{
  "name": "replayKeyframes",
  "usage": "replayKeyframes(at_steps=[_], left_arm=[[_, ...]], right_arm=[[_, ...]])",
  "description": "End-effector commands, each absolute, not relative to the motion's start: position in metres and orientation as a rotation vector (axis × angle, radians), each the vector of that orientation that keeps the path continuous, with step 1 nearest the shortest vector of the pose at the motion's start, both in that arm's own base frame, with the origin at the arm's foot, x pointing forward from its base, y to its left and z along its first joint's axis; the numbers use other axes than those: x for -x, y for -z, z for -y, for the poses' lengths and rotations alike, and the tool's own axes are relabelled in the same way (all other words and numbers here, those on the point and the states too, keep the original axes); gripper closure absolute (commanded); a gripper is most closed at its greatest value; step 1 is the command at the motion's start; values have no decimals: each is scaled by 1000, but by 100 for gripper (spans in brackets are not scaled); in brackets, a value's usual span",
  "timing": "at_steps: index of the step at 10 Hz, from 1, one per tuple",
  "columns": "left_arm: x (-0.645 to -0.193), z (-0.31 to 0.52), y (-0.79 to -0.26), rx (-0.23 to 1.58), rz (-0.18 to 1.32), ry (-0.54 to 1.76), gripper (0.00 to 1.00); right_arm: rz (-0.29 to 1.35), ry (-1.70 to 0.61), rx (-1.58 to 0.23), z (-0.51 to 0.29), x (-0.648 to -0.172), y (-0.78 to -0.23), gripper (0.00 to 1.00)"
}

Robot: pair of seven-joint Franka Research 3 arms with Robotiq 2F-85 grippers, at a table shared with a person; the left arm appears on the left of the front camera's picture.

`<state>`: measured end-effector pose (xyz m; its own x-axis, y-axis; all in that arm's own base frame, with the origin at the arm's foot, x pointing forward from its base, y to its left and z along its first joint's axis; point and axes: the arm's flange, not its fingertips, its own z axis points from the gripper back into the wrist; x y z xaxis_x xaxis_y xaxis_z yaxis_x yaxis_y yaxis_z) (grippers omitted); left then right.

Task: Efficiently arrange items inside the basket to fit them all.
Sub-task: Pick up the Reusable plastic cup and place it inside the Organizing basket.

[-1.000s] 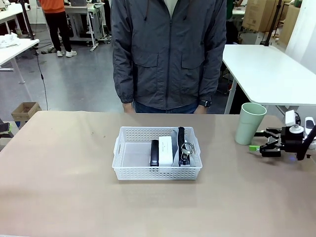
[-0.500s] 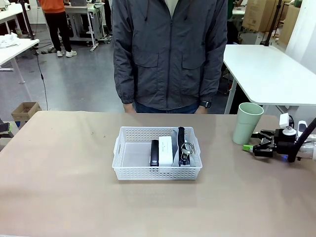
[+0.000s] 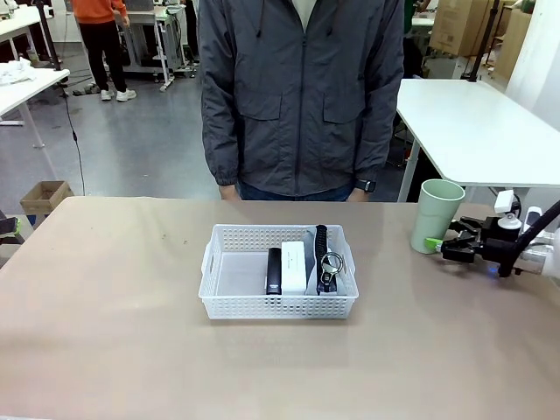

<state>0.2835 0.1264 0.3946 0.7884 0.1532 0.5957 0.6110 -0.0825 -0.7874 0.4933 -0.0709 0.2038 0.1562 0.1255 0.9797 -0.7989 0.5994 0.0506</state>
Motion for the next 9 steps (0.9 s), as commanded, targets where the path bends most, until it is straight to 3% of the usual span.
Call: replayKeyframes(at_steps=[1, 9], left_arm=[[-274, -113, -398, 1645, 623, 397, 0], [-274, -113, -398, 1645, 623, 397, 0]], right_arm=[[1289, -759, -659, 53, -501, -196, 0], [1383, -693, -807, 42, -505, -239, 0]])
